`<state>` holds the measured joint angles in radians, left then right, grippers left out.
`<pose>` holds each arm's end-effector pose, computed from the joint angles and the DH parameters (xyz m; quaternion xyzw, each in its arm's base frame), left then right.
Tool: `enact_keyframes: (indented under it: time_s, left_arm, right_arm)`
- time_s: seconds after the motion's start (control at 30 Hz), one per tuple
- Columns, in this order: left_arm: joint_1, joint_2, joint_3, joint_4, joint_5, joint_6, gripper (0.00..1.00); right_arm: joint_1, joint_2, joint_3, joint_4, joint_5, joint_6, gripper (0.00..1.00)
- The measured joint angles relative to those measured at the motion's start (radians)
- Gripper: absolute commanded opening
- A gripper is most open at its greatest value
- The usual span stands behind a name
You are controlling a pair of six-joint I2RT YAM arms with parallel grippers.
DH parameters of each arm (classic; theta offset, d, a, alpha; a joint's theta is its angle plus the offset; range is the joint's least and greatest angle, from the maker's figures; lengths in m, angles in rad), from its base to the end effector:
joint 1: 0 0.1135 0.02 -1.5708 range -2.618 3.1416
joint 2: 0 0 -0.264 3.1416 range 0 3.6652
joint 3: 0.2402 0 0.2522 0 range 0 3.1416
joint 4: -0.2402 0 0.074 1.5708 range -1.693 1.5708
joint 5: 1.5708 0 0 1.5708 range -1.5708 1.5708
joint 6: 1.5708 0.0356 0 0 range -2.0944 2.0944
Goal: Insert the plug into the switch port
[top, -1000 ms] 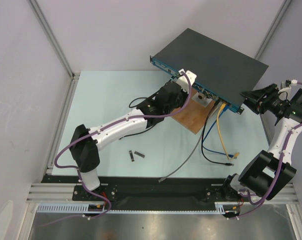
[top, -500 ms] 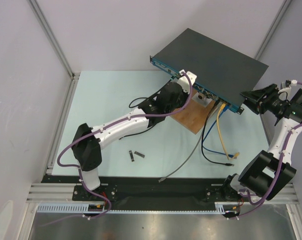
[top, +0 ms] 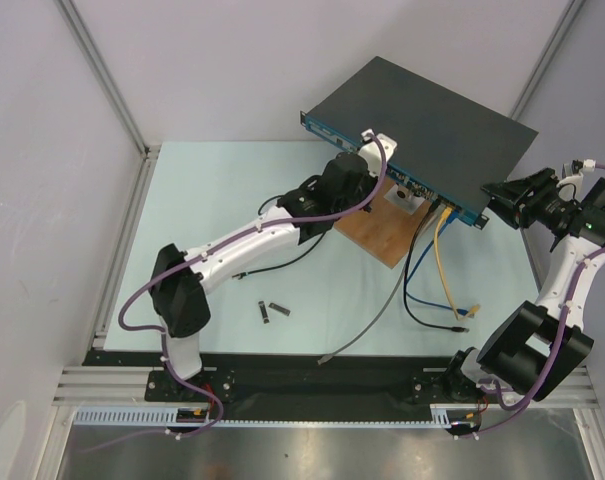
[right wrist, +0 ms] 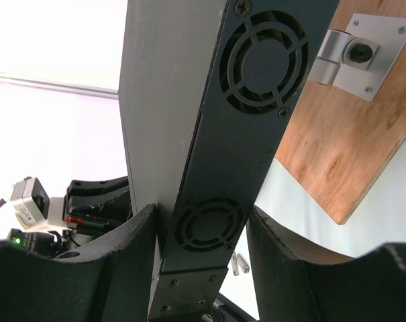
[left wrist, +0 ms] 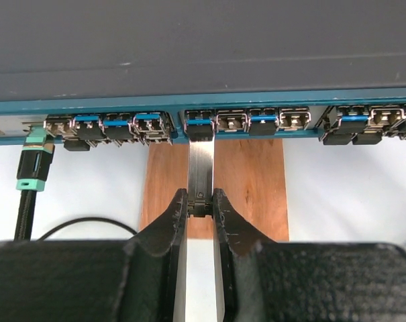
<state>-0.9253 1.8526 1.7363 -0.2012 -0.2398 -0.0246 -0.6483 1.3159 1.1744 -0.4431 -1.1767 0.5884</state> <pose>0.2756 -0.3518 0.3644 0.2869 0.7545 -0.1801 0.5621 0.2411 -0.1414 0.3454 0.2107 0.7494 0.4769 0.4082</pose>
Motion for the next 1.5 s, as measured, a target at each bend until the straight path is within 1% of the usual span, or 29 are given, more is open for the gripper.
enact_keyframes:
  time_s: [0.33, 0.43, 0.77, 1.0, 1.1, 1.13, 1.2, 1.23, 1.27, 1.33, 1.5]
  left_arm:
    - [0.010, 0.063, 0.167, -0.183, 0.031, -0.004, 0.00]
    - [0.016, 0.084, 0.219, -0.183, 0.045, -0.007, 0.00]
    - [0.025, 0.089, 0.221, -0.178, 0.069, -0.010, 0.00]
    - [0.027, 0.115, 0.219, -0.103, 0.064, -0.001, 0.04]
    - [0.027, 0.117, 0.219, -0.101, 0.060, -0.001, 0.15]
    - [0.027, 0.117, 0.219, -0.101, 0.059, -0.001, 0.23]
    - [0.031, 0.117, 0.219, -0.101, 0.061, 0.002, 0.30]
    - [0.032, 0.117, 0.219, -0.100, 0.064, 0.005, 0.36]
    - [0.032, 0.116, 0.216, -0.097, 0.070, 0.007, 0.38]
    - [0.032, 0.104, 0.192, -0.078, 0.088, 0.008, 0.44]
    - [0.042, 0.048, 0.107, -0.047, 0.124, 0.008, 0.53]
  right_arm:
    - [0.002, -0.004, 0.009, -0.035, 0.009, -0.051, 0.00]
    - [0.003, -0.005, 0.016, -0.056, 0.016, -0.070, 0.00]
    - [0.008, -0.005, 0.029, -0.084, 0.023, -0.095, 0.00]
    - [0.009, -0.003, 0.034, -0.086, 0.025, -0.095, 0.00]
    - [0.010, -0.001, 0.035, -0.087, 0.024, -0.094, 0.00]
    - [0.010, -0.001, 0.035, -0.087, 0.024, -0.093, 0.00]
    - [0.010, 0.000, 0.035, -0.086, 0.023, -0.092, 0.00]
    - [0.010, 0.001, 0.036, -0.086, 0.021, -0.092, 0.00]
    - [0.010, 0.001, 0.036, -0.086, 0.020, -0.092, 0.00]
    - [0.010, 0.002, 0.036, -0.087, 0.020, -0.092, 0.00]
    - [0.010, 0.002, 0.036, -0.087, 0.019, -0.091, 0.00]
